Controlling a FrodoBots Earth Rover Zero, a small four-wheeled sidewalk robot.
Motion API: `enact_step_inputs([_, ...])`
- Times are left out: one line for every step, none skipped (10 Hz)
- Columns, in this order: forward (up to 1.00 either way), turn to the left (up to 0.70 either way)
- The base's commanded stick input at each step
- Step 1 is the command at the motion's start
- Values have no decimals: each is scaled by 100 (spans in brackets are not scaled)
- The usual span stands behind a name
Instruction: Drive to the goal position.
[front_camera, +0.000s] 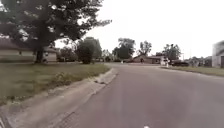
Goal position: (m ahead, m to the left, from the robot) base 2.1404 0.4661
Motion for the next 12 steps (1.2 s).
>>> enact_step_inputs([70,1])
enact_step_inputs([70,1])
enact_step_inputs([70,-1])
enact_step_inputs([70,-5])
enact_step_inputs([70,-8])
enact_step_inputs([70,-7])
enact_step_inputs([70,-1])
enact_step_inputs([70,1])
enact_step_inputs([70,1])
enact_step_inputs([70,1])
enact_step_inputs([70,1])
enact_step_inputs([70,1])
